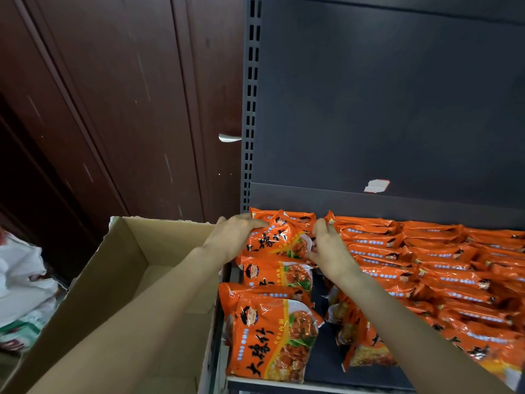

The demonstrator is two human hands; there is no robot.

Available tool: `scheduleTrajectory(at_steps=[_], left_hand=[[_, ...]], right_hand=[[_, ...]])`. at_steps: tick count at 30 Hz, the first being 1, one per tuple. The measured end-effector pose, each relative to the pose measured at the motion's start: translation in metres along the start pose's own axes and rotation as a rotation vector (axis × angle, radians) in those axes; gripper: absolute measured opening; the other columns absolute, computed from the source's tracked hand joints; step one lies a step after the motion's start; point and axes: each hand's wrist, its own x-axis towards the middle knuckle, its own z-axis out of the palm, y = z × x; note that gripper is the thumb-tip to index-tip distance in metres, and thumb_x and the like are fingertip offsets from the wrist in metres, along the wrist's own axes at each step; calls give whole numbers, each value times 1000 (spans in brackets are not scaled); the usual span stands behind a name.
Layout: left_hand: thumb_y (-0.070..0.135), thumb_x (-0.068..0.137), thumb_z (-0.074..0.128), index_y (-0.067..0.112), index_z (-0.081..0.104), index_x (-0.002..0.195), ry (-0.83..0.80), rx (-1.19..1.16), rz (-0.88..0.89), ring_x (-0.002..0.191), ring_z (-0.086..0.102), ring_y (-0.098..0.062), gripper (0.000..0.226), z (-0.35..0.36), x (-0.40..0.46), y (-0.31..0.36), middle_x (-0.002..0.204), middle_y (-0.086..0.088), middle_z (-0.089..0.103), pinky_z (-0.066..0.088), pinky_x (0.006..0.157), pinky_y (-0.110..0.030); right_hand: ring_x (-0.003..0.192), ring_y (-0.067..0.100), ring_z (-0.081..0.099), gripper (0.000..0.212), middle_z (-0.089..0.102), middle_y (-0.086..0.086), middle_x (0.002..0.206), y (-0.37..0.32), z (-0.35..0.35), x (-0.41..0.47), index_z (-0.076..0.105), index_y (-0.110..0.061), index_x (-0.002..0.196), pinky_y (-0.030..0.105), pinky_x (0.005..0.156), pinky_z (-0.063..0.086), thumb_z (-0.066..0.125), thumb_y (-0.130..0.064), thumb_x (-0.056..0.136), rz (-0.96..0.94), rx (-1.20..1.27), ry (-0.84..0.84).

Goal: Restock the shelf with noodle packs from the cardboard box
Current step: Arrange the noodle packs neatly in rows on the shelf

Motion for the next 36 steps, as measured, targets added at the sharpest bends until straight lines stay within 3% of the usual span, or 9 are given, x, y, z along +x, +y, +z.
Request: scheduleTrajectory(at_steps=[5, 10, 15, 18, 21, 23, 25, 30, 36], left_hand=[[5, 96, 45, 32, 44, 137, 20, -8, 9, 126, 45, -19, 49, -1, -1, 0, 134, 2, 49, 33, 103, -44], [-4, 93, 45, 34, 42, 139, -7, 57, 76, 131, 38, -17, 59, 1, 0, 6, 141, 6, 46, 31, 101, -39], [-2, 92, 46, 34, 40, 139, -146, 213, 214, 125, 41, -19, 60, 11, 4, 25, 137, 3, 50, 31, 98, -37], [17, 96, 50, 32, 43, 138, -186, -83, 153, 127, 46, -18, 45, 16, 4, 18, 137, 2, 52, 38, 105, -38], [17, 95, 53, 21, 53, 129, -54, -436, -7, 113, 56, -15, 34, 10, 0, 13, 125, -2, 58, 45, 95, -25], [17, 95, 51, 16, 54, 123, 109, -455, -188, 107, 56, -18, 28, 7, -1, 10, 118, -5, 55, 45, 87, -24], [20, 96, 49, 13, 50, 124, 105, -412, -346, 105, 57, -23, 29, 4, -3, 9, 119, -11, 55, 47, 87, -29], [23, 99, 46, 12, 49, 126, -198, -781, -533, 96, 63, -25, 30, -3, -3, 13, 104, -8, 60, 56, 82, -39], [29, 96, 51, 11, 64, 113, -138, -1169, -533, 93, 69, -24, 28, 5, -2, 9, 99, -8, 71, 54, 89, -45]], right_hand=[[90, 20, 66, 4, 68, 4, 97, 7, 4, -5, 64, -17, 91, 37, 83, 54, 63, -15, 88, -45, -87, -156], [110, 16, 61, 4, 67, 8, 114, 12, -2, -9, 70, -12, 83, 27, 96, 47, 67, -10, 85, -73, 81, -206], [80, 16, 67, 18, 69, 7, 85, 17, -9, -10, 53, -13, 82, 25, 70, 54, 69, -6, 82, 4, 178, -156], [81, 18, 62, 25, 60, 5, 97, 19, -10, -9, 51, -11, 101, 17, 64, 50, 69, -9, 83, 29, 156, -86], [104, 24, 59, 46, 54, 10, 121, 17, -10, -5, 44, -15, 130, 31, 88, 50, 64, -18, 88, 18, 120, -66], [108, 27, 58, 54, 55, 13, 125, 12, -10, -3, 36, -17, 140, 33, 91, 45, 59, -23, 92, -4, 94, -110], [101, 26, 59, 57, 57, 14, 123, 9, -8, 1, 30, -20, 145, 32, 89, 46, 55, -27, 94, -3, 105, -168], [124, 27, 48, 50, 53, 11, 130, 8, 0, 9, 42, -21, 140, 40, 103, 42, 57, -31, 93, 59, 154, -217], [119, 20, 53, 28, 59, 5, 126, 7, 7, 10, 63, -17, 118, 36, 101, 45, 62, -16, 90, 10, 202, -95]])
